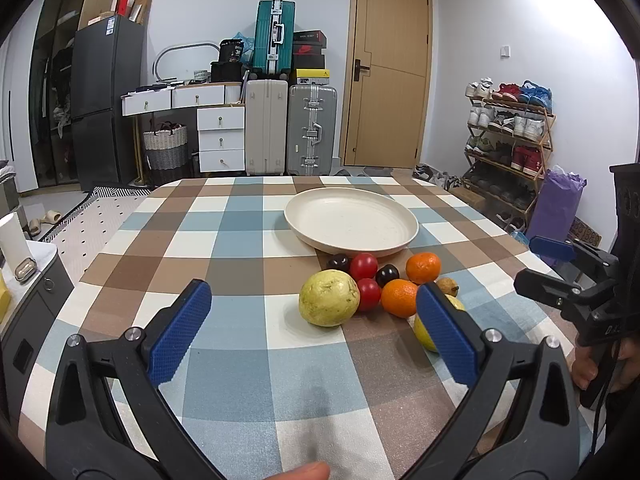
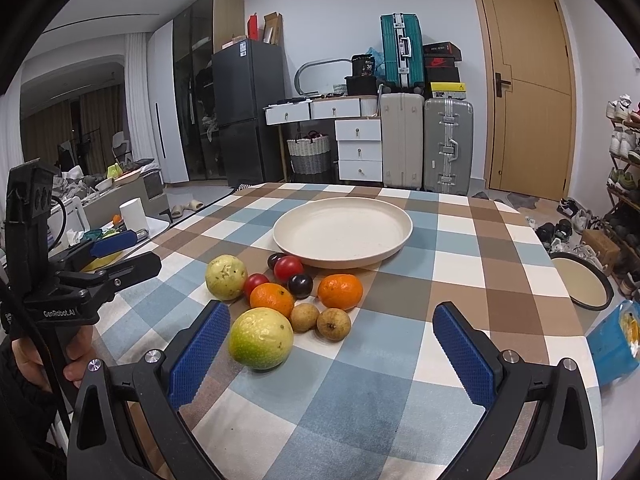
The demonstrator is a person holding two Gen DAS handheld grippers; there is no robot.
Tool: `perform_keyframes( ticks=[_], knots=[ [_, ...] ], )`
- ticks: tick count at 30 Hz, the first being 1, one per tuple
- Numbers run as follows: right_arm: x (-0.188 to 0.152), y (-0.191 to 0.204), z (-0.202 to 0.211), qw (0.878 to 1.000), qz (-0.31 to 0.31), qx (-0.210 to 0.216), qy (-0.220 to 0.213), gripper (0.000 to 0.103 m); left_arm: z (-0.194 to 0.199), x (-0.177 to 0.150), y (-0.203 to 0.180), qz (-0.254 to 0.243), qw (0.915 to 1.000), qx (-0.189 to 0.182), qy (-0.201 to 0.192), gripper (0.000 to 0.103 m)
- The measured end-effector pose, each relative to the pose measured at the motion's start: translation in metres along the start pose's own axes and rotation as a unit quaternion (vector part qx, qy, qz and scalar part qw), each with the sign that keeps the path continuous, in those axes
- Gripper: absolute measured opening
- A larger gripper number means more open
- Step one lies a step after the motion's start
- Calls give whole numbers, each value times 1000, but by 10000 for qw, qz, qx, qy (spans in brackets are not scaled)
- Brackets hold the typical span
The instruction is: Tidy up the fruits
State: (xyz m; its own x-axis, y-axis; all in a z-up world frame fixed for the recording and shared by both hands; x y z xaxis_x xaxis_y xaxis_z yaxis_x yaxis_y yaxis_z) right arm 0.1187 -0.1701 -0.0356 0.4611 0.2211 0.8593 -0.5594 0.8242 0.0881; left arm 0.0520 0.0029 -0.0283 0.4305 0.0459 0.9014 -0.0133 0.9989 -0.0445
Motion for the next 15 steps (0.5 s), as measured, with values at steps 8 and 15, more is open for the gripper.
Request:
perform_keyframes(
  ticks=[8, 15],
  knots=[
    [-1, 3, 0, 10000, 55, 16, 25, 103, -1, 0, 0, 11, 10000, 2, 2, 102],
    [0, 2, -2, 10000, 20, -9, 47, 103, -1, 0, 0, 13, 10000, -3, 6, 102]
  ],
)
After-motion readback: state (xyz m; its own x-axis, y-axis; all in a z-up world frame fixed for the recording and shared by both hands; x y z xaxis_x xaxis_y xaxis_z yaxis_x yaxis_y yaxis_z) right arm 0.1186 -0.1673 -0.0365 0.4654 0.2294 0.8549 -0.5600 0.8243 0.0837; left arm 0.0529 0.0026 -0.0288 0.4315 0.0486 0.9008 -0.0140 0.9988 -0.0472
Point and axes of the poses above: each gripper's, at about its wrist camera, not at the fingertips, and z roughly against the way its jaws point, y to its left, x to its top, the point moved 6 cm from there along -z, roughly the way its jaws point, and after that the axes turned 1 degree about -z, right-handed, at the moved point
